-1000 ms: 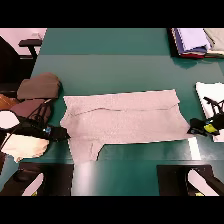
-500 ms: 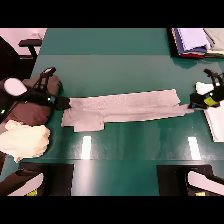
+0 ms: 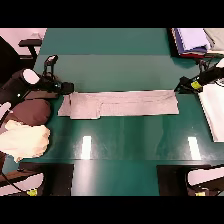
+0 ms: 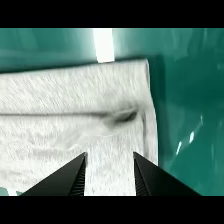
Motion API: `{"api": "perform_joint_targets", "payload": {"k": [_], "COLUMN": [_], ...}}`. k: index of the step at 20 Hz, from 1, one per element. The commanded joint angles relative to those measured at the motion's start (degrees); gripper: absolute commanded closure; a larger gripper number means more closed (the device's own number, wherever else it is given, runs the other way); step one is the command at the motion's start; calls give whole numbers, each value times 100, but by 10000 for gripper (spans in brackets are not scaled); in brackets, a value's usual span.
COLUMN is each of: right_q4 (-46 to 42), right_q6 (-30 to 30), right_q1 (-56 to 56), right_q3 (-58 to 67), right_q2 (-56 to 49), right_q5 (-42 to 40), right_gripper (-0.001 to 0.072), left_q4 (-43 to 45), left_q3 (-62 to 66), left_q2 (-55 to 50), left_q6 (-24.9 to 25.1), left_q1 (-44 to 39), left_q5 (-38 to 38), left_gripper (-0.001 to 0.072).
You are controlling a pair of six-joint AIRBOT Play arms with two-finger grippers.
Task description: Fold the shirts.
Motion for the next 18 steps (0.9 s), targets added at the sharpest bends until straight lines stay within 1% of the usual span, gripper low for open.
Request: {"api": "perform_joint_targets", "payload": {"k": [1, 2, 4, 5, 6, 8, 9, 10, 12, 13, 15, 16, 17, 18], "right_q4": [264, 267, 271, 284, 424, 946, 1196, 1419, 1624, 1602, 1604, 1613, 1596, 1593], "right_q6": [-389, -391, -404, -404, -428, -595, -699, -809, -988, -988, -1038, -1128, -1132, -1134], "right_q1": [-129, -260, -553, -699, -859, -1158, -1246, -1276, -1198, -1084, -844, -684, -562, -472], "right_q3": [223, 177, -28, -179, -400, -883, -1137, -1368, -1720, -1834, -1928, -1921, -1851, -1729], "right_q2": [-177, -149, -103, -90, -87, -111, -111, -111, -111, -111, -111, -105, -105, -101], "right_q5": [168, 262, 479, 507, 494, 374, 236, 98, -144, -284, -570, -682, -697, -643], "right_gripper": [283, 256, 239, 162, 132, 133, 134, 137, 139, 184, 354, 454, 590, 693], "left_q4": [2, 2, 0, -55, -205, -568, -774, -944, -1078, -1163, -1307, -1338, -1390, -1515], "left_q3": [254, 289, 299, 299, 299, 295, 295, 295, 295, 293, 299, 299, 299, 315], "left_q2": [-63, -63, -63, -63, -66, -66, -66, -66, -72, -92, -210, -313, -448, -610], "left_q6": [-4, -17, -17, -33, -42, -42, -35, 35, 15, -20, -20, -17, -17, -17], "left_q1": [2, 2, 2, 2, 2, -11, -22, -57, -223, -354, -664, -839, -1019, -1185], "left_q5": [-125, -164, -232, -258, -284, -291, -286, -234, 28, 149, 262, 319, 411, 509], "left_gripper": [252, 130, 228, 227, 228, 238, 471, 669, 675, 677, 683, 683, 683, 683]}}
